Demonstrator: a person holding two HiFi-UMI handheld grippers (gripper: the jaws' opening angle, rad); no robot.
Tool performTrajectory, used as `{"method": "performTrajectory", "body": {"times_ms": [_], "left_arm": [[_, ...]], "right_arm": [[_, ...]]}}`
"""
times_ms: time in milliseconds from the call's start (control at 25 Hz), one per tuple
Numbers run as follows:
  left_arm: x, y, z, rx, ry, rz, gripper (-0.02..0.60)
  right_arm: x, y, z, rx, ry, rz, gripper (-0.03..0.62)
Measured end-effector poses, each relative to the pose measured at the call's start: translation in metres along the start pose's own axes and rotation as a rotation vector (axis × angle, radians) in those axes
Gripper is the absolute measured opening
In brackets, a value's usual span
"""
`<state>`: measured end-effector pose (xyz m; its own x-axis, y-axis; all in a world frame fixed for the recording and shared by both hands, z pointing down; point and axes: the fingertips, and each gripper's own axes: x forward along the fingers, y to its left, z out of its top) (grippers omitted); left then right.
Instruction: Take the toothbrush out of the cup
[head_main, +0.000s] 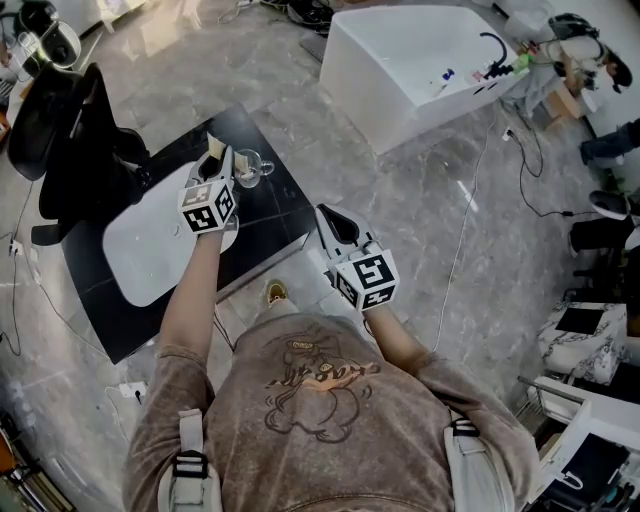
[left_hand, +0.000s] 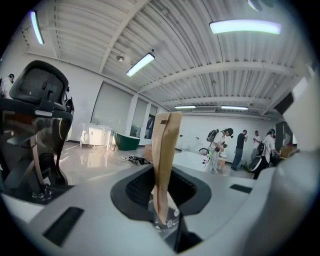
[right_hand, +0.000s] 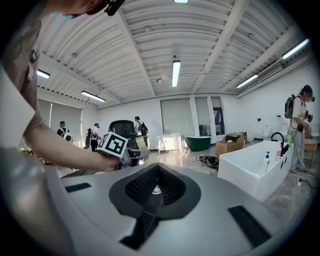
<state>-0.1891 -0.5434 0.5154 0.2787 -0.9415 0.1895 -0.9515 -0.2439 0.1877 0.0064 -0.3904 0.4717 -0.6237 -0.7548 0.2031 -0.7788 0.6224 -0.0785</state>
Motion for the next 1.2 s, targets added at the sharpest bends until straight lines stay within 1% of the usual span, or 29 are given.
{"method": "performTrajectory", "body": {"times_ms": [160,240,320,520,640,760,1000,1120,1200], "left_arm": [[-0.007,-0.005,0.045,-0.012,-0.073,-0.013,0.074],[-0.009,-0.006,0.056,-0.015,-0.081,-0.01,0.074],[-0.013,-0.006,0.058,-0.017,-0.077,-0.001,0.074],[-0.033,-0.013,0.058,-0.031,-0.072,0.005,0.074],[-0.056,-0.022,0.058,-0.053,-0.075,0.002,0.074],[-0.082,-0.034,0.054,-0.058,-0.073,-0.003,0.074],[-0.142,-0.056,0.032,-0.079,-0.046,-0.005,0.074],[-0.172,-0.063,0.016,-0.086,-0.01,0.021,0.074],[-0.187,-0.067,0.01,-0.102,-0.003,0.038,0.074]], "right_arm": [[-0.001,0.002,-0.002,0.004,0.001,0.006,0.015],[-0.003,0.003,-0.001,0.005,-0.003,0.008,0.015],[-0.004,0.004,0.0,0.005,-0.008,0.011,0.015],[-0.009,0.005,-0.001,0.008,-0.005,0.015,0.015],[-0.012,0.006,0.001,0.009,-0.02,0.02,0.015],[-0.015,0.008,0.0,0.01,-0.021,0.027,0.015],[-0.02,0.014,-0.003,0.01,-0.022,0.046,0.015],[-0.024,0.017,-0.002,0.009,-0.026,0.056,0.015],[-0.028,0.018,-0.001,0.009,-0.034,0.059,0.015]]}}
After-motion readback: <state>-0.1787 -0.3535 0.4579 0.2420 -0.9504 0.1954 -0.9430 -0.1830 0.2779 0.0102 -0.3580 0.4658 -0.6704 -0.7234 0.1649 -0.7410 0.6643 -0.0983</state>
